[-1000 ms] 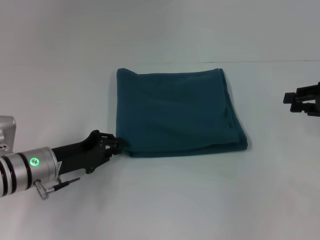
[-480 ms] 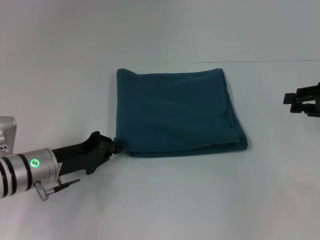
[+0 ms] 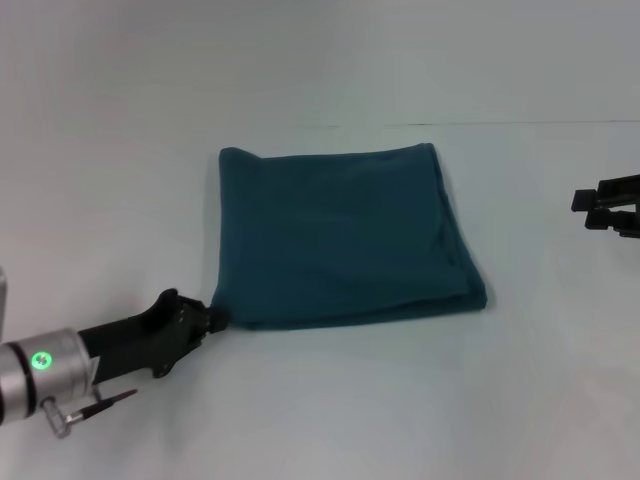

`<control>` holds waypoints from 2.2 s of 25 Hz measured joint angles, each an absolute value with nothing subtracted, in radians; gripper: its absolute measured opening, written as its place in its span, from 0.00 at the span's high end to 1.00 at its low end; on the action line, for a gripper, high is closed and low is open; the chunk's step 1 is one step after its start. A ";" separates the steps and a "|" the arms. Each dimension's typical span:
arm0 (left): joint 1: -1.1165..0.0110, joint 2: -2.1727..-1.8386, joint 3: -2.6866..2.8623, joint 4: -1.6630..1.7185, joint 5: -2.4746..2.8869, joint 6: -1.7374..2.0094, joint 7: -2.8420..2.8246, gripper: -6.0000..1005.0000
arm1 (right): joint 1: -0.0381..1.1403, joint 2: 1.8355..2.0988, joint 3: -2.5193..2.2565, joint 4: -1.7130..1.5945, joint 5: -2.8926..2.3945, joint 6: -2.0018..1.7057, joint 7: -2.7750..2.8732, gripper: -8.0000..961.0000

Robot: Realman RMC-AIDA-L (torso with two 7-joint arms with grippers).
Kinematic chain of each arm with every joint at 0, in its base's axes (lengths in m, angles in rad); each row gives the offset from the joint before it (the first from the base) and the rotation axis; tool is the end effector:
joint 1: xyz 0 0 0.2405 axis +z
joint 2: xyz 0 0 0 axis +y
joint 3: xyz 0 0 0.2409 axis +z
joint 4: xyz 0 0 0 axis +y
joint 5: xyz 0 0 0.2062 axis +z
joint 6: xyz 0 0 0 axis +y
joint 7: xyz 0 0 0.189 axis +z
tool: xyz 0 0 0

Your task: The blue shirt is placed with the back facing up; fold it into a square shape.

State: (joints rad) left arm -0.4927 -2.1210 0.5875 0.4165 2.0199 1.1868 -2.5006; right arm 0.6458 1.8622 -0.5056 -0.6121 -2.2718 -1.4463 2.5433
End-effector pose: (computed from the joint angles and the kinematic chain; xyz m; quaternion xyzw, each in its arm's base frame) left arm -0.2970 0.3353 -0.0784 -0.5304 -0.7905 -0.2957 0.0791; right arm 0.2869 0.3932 0.0585 -0.6789 0.6870 0.2120 0.1488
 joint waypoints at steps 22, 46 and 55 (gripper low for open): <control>-0.356 -2.112 0.546 0.539 2.023 1.310 -2.432 0.89 | 0.634 1.870 -0.489 -0.608 -2.242 -1.468 2.480 0.59; -0.693 -1.973 0.756 0.730 2.228 1.684 -1.867 0.08 | 0.636 2.022 -0.579 -0.747 -2.133 -1.547 1.808 0.06; -0.754 -1.969 0.785 0.728 2.228 1.689 -1.906 0.07 | 0.641 2.021 -0.587 -0.739 -2.116 -1.562 1.834 0.06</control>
